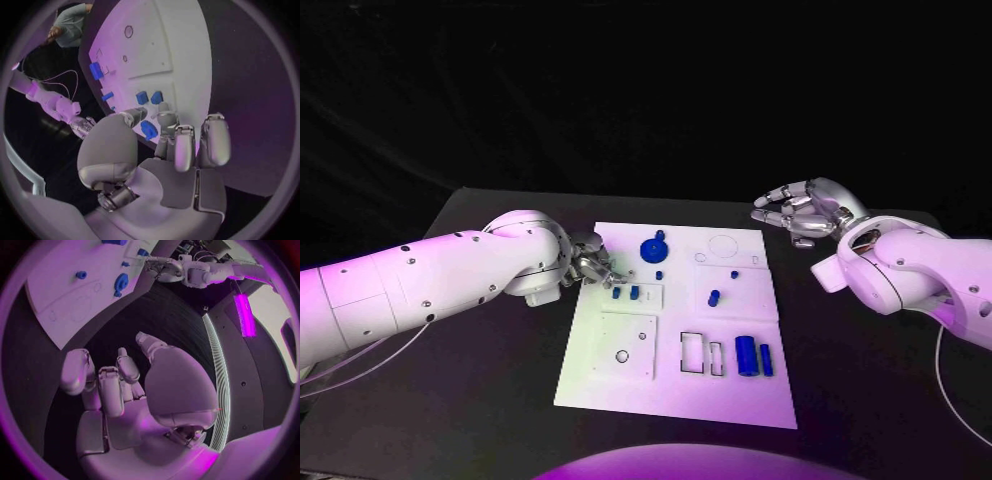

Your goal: Assemble the parts on the task board

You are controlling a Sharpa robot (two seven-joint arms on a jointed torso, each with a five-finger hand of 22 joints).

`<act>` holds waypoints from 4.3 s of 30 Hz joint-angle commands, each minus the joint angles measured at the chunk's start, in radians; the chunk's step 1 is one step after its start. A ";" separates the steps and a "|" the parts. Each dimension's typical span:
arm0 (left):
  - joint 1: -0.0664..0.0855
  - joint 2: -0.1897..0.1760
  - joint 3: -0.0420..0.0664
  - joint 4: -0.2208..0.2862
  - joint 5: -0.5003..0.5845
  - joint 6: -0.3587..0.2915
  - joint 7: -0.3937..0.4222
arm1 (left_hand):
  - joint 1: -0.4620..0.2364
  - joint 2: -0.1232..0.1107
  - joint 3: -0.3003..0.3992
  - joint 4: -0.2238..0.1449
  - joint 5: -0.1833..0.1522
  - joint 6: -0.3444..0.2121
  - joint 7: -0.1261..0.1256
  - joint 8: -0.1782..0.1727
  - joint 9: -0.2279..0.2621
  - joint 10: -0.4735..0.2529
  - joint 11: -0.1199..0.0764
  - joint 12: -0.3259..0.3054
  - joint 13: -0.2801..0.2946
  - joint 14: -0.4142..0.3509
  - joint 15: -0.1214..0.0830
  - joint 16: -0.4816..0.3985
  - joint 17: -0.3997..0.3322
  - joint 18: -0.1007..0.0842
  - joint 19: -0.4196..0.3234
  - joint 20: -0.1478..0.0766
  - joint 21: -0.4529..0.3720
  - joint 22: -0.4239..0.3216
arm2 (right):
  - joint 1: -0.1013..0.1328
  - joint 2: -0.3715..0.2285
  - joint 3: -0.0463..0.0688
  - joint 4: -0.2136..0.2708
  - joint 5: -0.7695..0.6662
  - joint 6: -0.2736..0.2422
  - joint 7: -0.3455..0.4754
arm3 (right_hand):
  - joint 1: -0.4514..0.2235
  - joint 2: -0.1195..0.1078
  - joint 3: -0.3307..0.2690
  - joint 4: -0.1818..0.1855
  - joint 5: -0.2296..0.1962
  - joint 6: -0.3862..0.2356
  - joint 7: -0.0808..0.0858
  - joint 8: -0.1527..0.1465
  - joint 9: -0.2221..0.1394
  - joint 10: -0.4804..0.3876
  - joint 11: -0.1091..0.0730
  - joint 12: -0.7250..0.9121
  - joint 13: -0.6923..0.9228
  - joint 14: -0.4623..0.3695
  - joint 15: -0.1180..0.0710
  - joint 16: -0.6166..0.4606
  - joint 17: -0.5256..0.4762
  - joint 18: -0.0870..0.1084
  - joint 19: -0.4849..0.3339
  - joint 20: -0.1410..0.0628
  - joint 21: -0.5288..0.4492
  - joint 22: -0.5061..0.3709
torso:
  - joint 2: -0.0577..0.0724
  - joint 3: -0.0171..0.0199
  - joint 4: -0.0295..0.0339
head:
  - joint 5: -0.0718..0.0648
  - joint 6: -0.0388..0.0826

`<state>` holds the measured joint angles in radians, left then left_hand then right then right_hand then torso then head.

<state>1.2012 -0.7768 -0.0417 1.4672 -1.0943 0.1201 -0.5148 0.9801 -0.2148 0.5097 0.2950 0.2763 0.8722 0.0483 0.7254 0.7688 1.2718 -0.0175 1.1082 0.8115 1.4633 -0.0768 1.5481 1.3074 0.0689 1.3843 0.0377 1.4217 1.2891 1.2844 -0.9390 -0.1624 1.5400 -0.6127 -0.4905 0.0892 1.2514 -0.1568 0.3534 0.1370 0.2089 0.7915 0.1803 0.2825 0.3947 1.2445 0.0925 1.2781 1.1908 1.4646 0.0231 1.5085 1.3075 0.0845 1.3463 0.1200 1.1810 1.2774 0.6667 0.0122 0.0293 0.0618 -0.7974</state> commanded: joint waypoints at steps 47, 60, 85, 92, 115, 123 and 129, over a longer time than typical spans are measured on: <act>-0.023 0.168 -0.050 -0.105 -0.492 -0.244 0.468 | 0.517 -0.065 -0.104 -0.015 -0.005 -0.115 0.117 -0.284 -0.396 -0.440 0.134 -0.572 -0.624 -0.273 0.123 -0.401 -0.464 0.114 -0.454 0.108 -0.469 -0.572 | -0.004 0.008 0.000 -0.008 -0.004 0.010 0.013 | -0.010 0.003 0.002 0.009 0.006 -0.010 -0.002 0.006 -0.002 -0.009 0.000 -0.007 -0.003 0.060 -0.006 -0.007 0.077 0.011 -0.009 0.001 -0.006 -0.002 | 0.001 -0.0001 0.0004 | -0.021 0.016; -0.024 0.183 -0.051 -0.128 -0.511 -0.250 0.461 | 0.544 -0.053 -0.073 -0.011 -0.003 -0.049 0.110 -0.283 -0.417 -0.398 0.132 -0.580 -0.648 -0.246 0.121 -0.339 -0.446 0.109 -0.428 0.106 -0.422 -0.524 | -0.004 0.007 0.000 -0.007 -0.004 0.011 0.013 | -0.009 0.003 0.003 0.009 0.008 -0.010 -0.002 0.007 -0.002 -0.010 0.000 -0.008 -0.004 0.059 -0.006 -0.008 0.074 0.012 -0.010 0.001 -0.008 -0.004 | 0.001 0.0000 0.0018 | -0.022 0.013; -0.029 0.206 -0.052 -0.159 -0.510 -0.210 0.463 | 0.552 -0.051 -0.040 -0.014 -0.007 -0.025 0.106 -0.295 -0.434 -0.361 0.125 -0.592 -0.666 -0.218 0.115 -0.291 -0.420 0.100 -0.395 0.101 -0.371 -0.465 | -0.004 0.010 0.000 -0.007 -0.004 0.013 0.014 | -0.008 0.003 0.004 0.009 0.012 -0.010 -0.002 0.008 -0.002 -0.010 0.000 -0.007 -0.003 0.059 -0.006 -0.008 0.075 0.011 -0.009 0.001 -0.008 -0.003 | 0.001 -0.0001 0.0007 | -0.023 0.004; -0.032 0.212 -0.052 -0.166 -0.508 -0.207 0.469 | 0.559 -0.048 -0.029 -0.019 -0.007 -0.017 0.106 -0.297 -0.437 -0.351 0.123 -0.594 -0.669 -0.207 0.114 -0.273 -0.402 0.096 -0.381 0.101 -0.351 -0.441 | -0.004 0.011 0.000 -0.007 -0.004 0.014 0.014 | -0.008 0.003 0.004 0.009 0.012 -0.010 -0.002 0.008 -0.002 -0.010 0.000 -0.007 -0.003 0.059 -0.006 -0.008 0.075 0.011 -0.009 0.001 -0.008 -0.003 | 0.001 -0.0002 0.0016 | -0.024 0.002; -0.037 0.205 -0.053 -0.166 -0.473 -0.256 0.505 | 0.589 -0.009 0.044 -0.097 -0.016 0.083 0.092 -0.306 -0.444 -0.229 0.094 -0.619 -0.675 -0.118 0.085 -0.180 -0.301 0.073 -0.298 0.077 -0.228 -0.300 | -0.005 0.011 0.000 -0.008 -0.005 0.017 0.014 | -0.007 0.004 0.005 0.011 0.013 -0.010 -0.003 0.009 -0.002 -0.009 0.000 -0.006 -0.003 0.059 -0.006 -0.008 0.076 0.011 -0.009 0.001 -0.009 -0.003 | -0.001 0.0001 0.0024 | -0.026 0.000; -0.038 0.202 -0.053 -0.162 -0.450 -0.300 0.520 | 0.584 -0.011 0.058 -0.114 -0.015 0.090 0.097 -0.321 -0.446 -0.220 0.097 -0.641 -0.678 -0.111 0.087 -0.175 -0.298 0.070 -0.289 0.078 -0.212 -0.282 | -0.005 0.013 0.000 -0.009 -0.006 0.019 0.014 | -0.008 0.004 0.005 0.011 0.014 -0.010 -0.003 0.010 -0.002 -0.009 0.000 -0.006 -0.004 0.059 -0.006 -0.009 0.074 0.012 -0.010 0.001 -0.011 -0.005 | -0.001 -0.0003 0.0010 | -0.024 0.003; -0.039 0.177 -0.043 -0.132 -0.407 -0.311 0.527 | 0.565 -0.014 0.059 -0.114 -0.018 0.095 0.100 -0.329 -0.447 -0.213 0.100 -0.658 -0.680 -0.108 0.090 -0.173 -0.299 0.069 -0.288 0.081 -0.208 -0.277 | -0.006 0.013 0.000 -0.011 -0.007 0.019 0.013 | -0.008 0.003 0.005 0.012 0.014 -0.010 -0.003 0.011 -0.003 -0.007 0.000 -0.004 -0.001 0.059 -0.006 -0.009 0.074 0.012 -0.010 0.001 -0.011 -0.005 | 0.000 -0.0008 -0.0005 | -0.026 0.011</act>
<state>1.1617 -0.5968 -0.0861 1.3269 -1.5447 -0.1648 -0.0081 1.5531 -0.2309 0.5728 0.1845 0.2624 0.9599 0.1497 0.3984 0.3218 1.0513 0.0822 0.4526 0.1326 1.3462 0.0131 1.3700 1.0097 0.1543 1.0901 0.1145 1.2101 1.0109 1.2791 -0.9267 -0.1624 1.5297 -0.6129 -0.4869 0.0945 1.2475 -0.1528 0.3589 0.1422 0.2188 0.7879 0.1766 0.2898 0.3934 1.2409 0.0961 1.2740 1.1886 1.4646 0.0231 1.5046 1.3077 0.0845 1.3427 0.1237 1.1732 1.2735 0.6657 0.0116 0.0298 0.0375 -0.7894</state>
